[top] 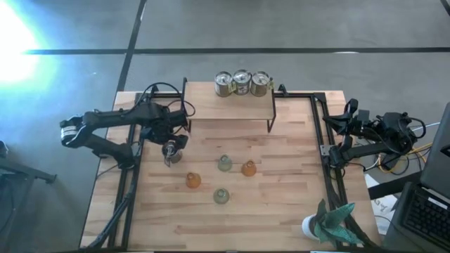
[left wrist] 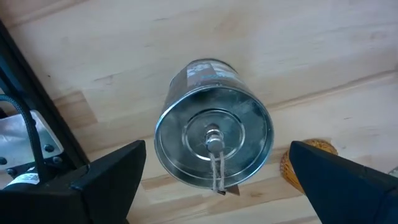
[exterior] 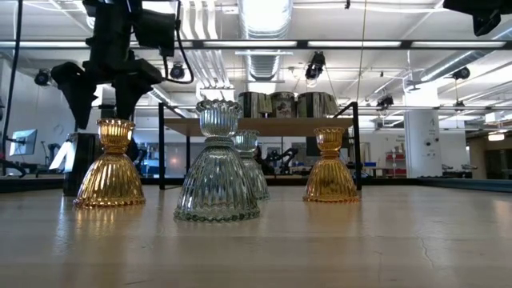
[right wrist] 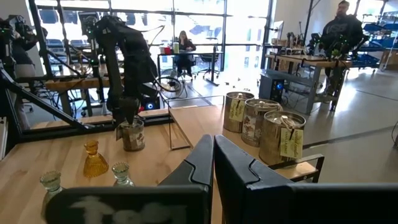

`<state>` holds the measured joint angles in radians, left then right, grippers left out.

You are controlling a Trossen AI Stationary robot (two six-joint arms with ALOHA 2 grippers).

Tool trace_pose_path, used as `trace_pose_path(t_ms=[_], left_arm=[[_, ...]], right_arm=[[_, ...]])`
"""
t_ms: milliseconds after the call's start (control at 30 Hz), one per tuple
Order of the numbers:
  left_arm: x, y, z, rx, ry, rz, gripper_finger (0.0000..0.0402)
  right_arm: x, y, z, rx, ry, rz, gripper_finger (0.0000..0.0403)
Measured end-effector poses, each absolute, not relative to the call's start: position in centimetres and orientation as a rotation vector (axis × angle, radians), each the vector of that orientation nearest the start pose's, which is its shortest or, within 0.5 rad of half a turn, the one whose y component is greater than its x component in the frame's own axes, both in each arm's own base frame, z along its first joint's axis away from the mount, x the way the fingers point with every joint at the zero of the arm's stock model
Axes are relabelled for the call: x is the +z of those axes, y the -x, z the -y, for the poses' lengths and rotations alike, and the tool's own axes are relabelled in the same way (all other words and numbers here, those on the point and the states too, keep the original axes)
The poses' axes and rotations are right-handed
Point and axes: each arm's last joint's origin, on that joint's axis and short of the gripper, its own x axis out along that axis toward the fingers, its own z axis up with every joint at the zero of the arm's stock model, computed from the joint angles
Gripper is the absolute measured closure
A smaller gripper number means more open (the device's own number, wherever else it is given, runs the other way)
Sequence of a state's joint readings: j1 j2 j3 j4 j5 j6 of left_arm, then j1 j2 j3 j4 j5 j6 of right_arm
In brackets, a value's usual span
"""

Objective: Pick & Place candle stick holders
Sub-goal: Put the silver scented candle on the shelf

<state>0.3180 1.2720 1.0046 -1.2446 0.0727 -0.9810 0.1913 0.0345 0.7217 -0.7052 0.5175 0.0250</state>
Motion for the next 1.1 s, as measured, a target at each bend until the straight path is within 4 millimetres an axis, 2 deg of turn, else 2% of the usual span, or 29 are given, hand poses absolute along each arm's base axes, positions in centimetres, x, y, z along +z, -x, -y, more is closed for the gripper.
trace_pose_path(t_ms=[267, 600, 1100], left_arm=[[23.7, -18.9, -5.7, 0.944, 1.094, -1.306, 0.0001], [22.8, -19.1, -5.6, 0.930, 1.099, -1.289, 0.0002], [19.4, -18.6, -5.5, 0.951, 1.109, -1.250, 0.0002]], right_arm=[[31.3, -0.3, 1.4, -0.327, -0.018, -0.013, 0.0394], [31.3, -0.3, 1.4, -0.326, -0.019, -0.012, 0.0394], [31.3, -0.3, 1.4, -0.326, -0.017, -0.013, 0.0394]])
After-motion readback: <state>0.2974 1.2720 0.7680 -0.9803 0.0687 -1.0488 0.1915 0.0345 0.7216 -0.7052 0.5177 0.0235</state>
